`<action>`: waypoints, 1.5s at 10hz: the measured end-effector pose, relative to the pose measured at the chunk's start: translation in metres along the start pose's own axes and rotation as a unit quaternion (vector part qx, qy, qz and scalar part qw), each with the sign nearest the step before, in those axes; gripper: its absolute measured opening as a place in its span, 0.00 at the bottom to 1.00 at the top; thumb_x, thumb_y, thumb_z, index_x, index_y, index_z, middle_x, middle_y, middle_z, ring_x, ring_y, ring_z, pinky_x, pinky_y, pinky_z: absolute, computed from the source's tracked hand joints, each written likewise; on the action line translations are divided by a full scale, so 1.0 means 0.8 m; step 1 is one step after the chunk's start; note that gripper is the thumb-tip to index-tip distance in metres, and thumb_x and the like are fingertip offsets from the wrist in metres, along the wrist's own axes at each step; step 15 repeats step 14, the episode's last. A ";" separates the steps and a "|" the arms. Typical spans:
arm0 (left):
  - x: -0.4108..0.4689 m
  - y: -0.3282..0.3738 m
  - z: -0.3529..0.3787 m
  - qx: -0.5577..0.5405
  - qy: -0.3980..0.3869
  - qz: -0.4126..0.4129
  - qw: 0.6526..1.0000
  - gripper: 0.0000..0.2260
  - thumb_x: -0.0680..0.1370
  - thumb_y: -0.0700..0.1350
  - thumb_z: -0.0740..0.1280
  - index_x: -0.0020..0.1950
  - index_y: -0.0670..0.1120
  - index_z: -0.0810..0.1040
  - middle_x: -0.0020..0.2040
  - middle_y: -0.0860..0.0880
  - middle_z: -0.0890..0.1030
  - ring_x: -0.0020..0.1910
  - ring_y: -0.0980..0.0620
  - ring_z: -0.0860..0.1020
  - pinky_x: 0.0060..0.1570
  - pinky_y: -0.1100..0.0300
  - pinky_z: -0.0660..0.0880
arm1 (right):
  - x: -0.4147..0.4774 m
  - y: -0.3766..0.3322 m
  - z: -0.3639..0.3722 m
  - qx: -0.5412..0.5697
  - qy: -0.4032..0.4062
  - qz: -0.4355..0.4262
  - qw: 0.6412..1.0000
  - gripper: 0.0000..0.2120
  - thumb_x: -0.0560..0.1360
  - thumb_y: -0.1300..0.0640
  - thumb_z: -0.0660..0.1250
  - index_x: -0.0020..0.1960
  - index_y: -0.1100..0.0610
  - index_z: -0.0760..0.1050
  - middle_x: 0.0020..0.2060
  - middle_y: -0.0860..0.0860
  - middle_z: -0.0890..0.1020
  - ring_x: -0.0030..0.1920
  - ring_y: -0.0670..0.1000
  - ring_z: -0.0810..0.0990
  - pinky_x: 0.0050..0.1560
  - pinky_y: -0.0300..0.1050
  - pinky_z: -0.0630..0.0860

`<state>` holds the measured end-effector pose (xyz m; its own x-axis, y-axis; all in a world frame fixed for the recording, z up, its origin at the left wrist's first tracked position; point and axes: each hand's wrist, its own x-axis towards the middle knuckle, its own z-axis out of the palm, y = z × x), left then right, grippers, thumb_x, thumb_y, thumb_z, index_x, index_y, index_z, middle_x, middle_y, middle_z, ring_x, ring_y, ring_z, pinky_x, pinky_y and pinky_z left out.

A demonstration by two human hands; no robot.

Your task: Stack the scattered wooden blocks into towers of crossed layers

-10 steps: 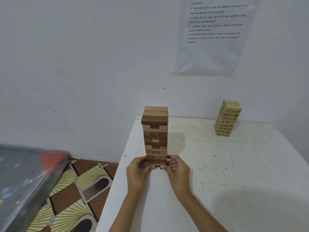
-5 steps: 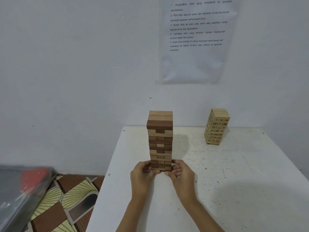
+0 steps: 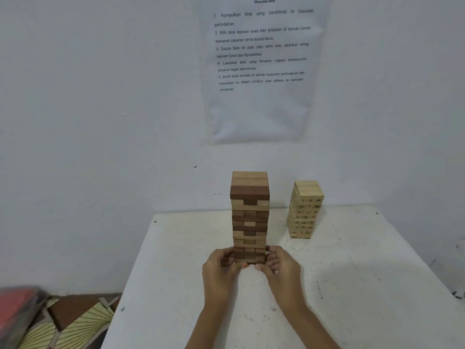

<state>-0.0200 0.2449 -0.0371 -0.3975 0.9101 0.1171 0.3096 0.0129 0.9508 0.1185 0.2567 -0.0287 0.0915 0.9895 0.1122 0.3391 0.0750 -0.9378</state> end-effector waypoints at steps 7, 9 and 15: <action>0.040 0.018 0.070 0.012 0.000 0.006 1.000 0.17 0.66 0.35 0.78 0.50 0.49 0.81 0.42 0.54 0.82 0.41 0.57 0.79 0.44 0.67 0.76 | 0.064 0.026 -0.030 -0.061 0.044 -0.037 0.996 0.19 0.66 0.69 0.77 0.55 0.62 0.78 0.36 0.42 0.77 0.37 0.43 0.77 0.40 0.25 0.72; 0.041 0.021 0.078 0.010 0.006 0.005 1.000 0.16 0.66 0.36 0.78 0.50 0.49 0.81 0.43 0.55 0.82 0.42 0.58 0.79 0.44 0.67 0.77 | 0.064 0.029 -0.027 -0.072 0.074 -0.051 0.993 0.18 0.66 0.70 0.76 0.55 0.63 0.80 0.36 0.45 0.78 0.37 0.40 0.77 0.41 0.23 0.71; 0.027 0.018 0.084 -0.044 0.029 0.012 0.999 0.23 0.68 0.36 0.78 0.58 0.51 0.76 0.49 0.54 0.79 0.50 0.64 0.76 0.49 0.73 0.72 | 0.059 0.041 -0.024 -0.053 0.074 -0.032 0.995 0.21 0.70 0.70 0.73 0.62 0.60 0.77 0.45 0.52 0.80 0.43 0.43 0.78 0.45 0.21 0.71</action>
